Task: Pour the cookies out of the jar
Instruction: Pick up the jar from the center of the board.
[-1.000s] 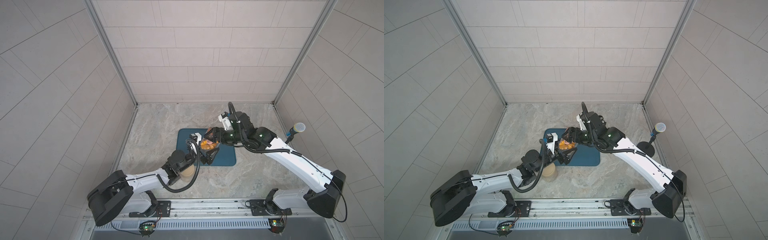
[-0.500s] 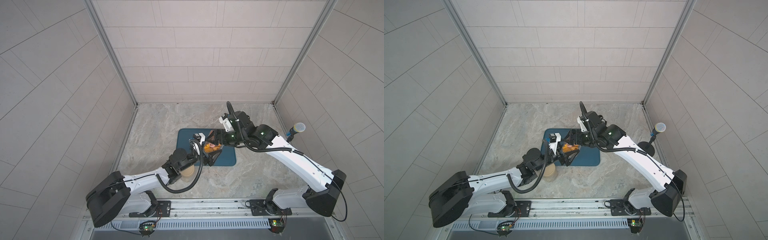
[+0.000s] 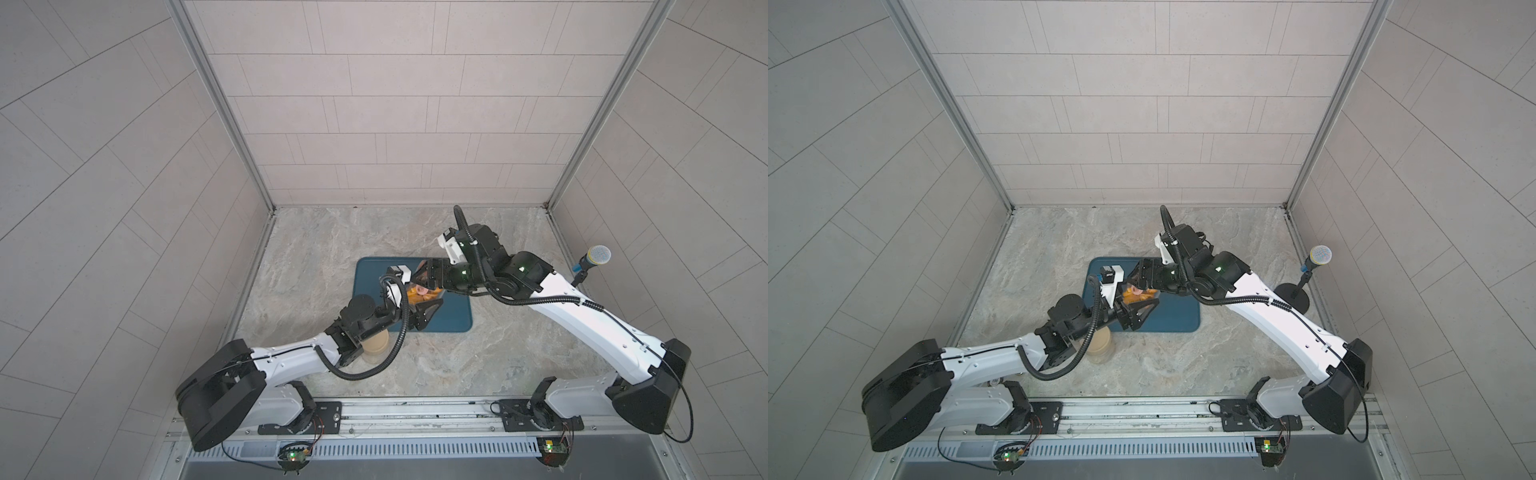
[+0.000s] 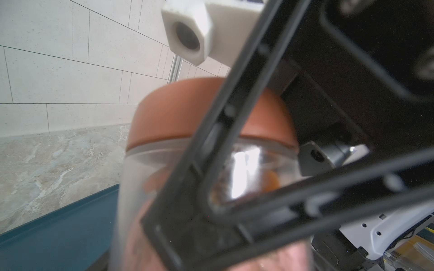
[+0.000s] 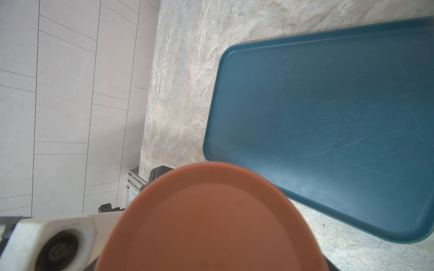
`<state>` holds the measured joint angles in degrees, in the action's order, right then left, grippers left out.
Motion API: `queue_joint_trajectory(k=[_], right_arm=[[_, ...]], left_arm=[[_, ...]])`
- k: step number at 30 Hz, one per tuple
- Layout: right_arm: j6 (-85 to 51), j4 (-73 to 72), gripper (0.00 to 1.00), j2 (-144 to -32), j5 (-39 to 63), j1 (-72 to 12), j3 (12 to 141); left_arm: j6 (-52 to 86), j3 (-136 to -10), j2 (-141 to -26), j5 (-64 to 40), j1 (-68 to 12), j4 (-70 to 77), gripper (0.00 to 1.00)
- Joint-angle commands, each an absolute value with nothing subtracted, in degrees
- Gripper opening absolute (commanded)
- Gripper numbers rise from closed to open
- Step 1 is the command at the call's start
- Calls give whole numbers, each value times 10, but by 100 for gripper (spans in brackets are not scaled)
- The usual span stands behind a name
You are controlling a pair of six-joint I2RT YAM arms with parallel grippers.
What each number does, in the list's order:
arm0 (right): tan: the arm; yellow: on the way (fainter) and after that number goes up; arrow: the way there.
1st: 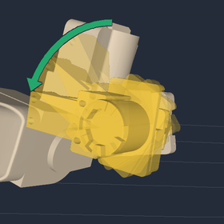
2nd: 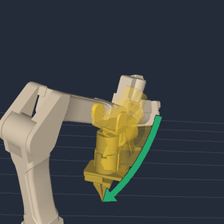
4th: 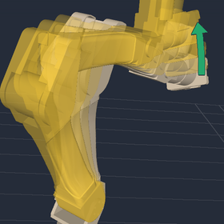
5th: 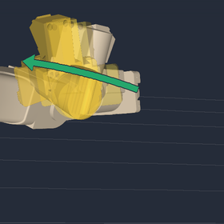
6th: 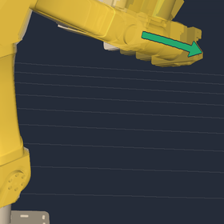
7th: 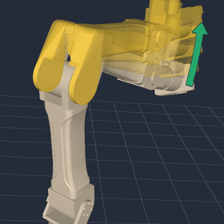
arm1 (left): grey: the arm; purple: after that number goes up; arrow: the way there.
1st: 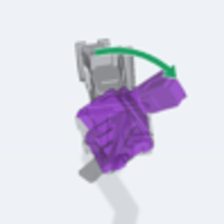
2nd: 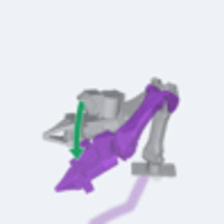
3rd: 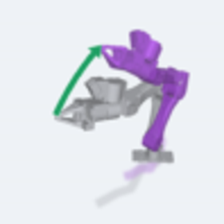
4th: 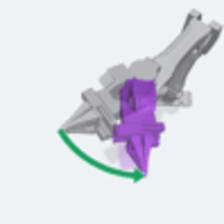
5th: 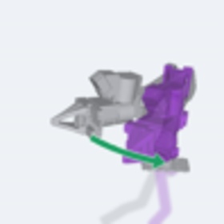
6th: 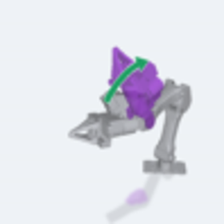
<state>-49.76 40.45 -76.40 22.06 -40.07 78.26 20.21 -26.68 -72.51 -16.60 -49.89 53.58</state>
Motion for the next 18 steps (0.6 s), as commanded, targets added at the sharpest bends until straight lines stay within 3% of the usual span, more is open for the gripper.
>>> queue_joint_trajectory(k=[1,3,6,8,11,14,18], right_arm=[[-528,315,0,-730,259,-406,790],[-527,318,2,-727,256,-406,790],[-518,342,55,-723,232,-406,796],[-502,389,99,-726,198,-405,814],[-481,474,100,-742,139,-402,859],[-466,576,100,-756,55,-405,909],[-452,533,100,-713,0,-403,843]], left_arm=[[179,-298,-728,-192,-502,516,0],[178,-299,-726,-187,-502,515,0],[190,-289,-721,-166,-502,538,0],[200,-271,-718,-150,-500,580,0],[216,-243,-719,-131,-491,650,0],[218,-236,-706,-117,-474,631,0],[224,-236,-696,-117,-465,613,0]])
